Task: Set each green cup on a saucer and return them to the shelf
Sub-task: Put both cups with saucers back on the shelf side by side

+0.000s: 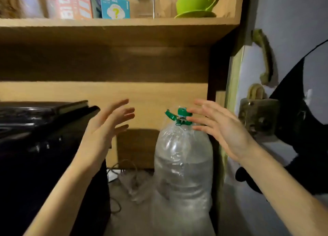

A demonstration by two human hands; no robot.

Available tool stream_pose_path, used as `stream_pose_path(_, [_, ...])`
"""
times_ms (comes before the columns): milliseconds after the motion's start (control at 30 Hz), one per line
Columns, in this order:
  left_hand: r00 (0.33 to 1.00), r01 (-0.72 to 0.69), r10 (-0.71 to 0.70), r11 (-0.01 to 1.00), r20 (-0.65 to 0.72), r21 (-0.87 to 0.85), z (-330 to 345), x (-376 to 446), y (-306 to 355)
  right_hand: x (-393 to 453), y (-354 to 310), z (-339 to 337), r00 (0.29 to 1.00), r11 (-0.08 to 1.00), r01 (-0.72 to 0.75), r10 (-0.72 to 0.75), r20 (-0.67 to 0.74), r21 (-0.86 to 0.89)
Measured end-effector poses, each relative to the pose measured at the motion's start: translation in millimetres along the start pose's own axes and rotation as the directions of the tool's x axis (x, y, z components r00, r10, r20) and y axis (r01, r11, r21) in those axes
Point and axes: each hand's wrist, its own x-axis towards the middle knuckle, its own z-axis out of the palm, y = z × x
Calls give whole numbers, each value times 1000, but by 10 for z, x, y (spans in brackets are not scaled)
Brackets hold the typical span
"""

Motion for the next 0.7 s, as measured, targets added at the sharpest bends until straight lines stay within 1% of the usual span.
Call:
stream_pose_path(67, [994,103,-103,995,-32,0,-125,-414,-324,-264,409,101,993,992,-118,118,5,52])
stream_pose_path(133, [971,230,-230,973,-61,-11,-260,-763,-648,-485,807,211,970,968,-242,242,-1,67])
stream_pose_path(233, [902,424,-425,905,-72,-29,-425,-1214,-1123,-732,1406,392,911,910,-411,411,-4,48])
stream_pose_path(333, [769,635,-631,772,-98,18,-567,-1659,-1583,-972,1979,553,810,809,-584,586,-10,70])
stream_pose_path(400, [661,750,-742,660,-116,51,-647,-1923,-1845,-1131,2323,626,740,739,-670,672,-8,69])
stream_pose_path(467, [542,838,-825,545,-164,25,-693,-2109,-2051,-1273,2605,689,675,674,-738,738,1,37])
stream_pose_path(533, [446,890,-875,456,-191,-13,-696,-2213,-2206,-1379,2843,759,601,601,-799,799,4,16])
stream_pose_path(633, [315,943,-928,330,-197,-50,-608,-2271,-2396,-1471,3077,861,493,493,-870,870,17,-6])
stream_pose_path(700, [243,961,-951,263,-192,-82,-523,-2281,-2511,-1495,3153,915,423,424,-906,906,32,-21])
